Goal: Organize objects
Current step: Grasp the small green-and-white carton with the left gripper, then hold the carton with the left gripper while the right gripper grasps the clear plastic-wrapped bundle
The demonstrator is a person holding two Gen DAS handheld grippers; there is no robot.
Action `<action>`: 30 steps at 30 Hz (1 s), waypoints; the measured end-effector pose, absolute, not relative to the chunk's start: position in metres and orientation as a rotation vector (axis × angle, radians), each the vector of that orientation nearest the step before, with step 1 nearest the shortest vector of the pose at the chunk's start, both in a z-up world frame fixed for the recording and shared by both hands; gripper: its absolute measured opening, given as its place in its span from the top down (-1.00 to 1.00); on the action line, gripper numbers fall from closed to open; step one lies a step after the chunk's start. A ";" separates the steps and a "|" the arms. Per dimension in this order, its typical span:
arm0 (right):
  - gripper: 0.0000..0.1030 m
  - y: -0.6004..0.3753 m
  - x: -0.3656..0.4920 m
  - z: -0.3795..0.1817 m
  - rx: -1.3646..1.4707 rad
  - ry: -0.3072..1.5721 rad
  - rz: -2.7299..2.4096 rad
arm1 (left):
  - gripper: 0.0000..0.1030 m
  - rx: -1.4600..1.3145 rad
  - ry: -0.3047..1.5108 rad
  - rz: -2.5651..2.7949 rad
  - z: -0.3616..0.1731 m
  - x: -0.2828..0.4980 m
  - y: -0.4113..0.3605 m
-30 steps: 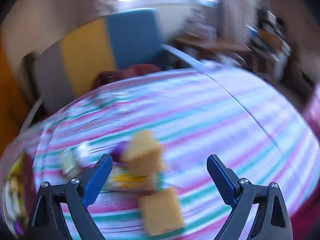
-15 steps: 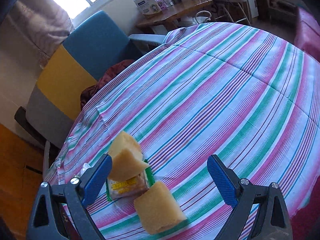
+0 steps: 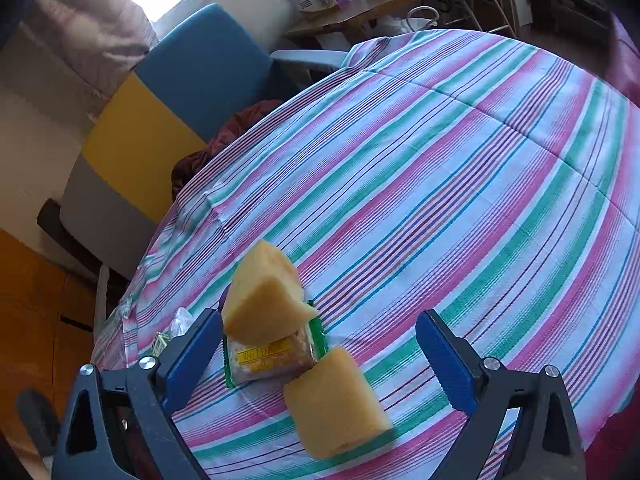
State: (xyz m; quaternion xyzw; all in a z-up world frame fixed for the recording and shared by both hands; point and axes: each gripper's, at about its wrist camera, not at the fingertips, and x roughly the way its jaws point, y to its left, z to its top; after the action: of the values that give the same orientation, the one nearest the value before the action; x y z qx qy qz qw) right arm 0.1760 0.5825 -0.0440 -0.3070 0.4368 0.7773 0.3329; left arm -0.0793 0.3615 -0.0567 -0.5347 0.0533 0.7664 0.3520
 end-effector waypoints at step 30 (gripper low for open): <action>-0.89 0.565 0.160 -0.025 -0.783 0.998 2.194 | 0.43 -1.257 0.407 1.877 -0.093 0.005 0.360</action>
State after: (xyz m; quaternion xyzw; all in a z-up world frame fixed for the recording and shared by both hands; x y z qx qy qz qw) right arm 0.1600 0.5649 -0.0247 -0.2949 0.3756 0.8261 0.2991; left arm 0.0050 0.3603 -0.0928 -0.4993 0.1618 0.7456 0.4107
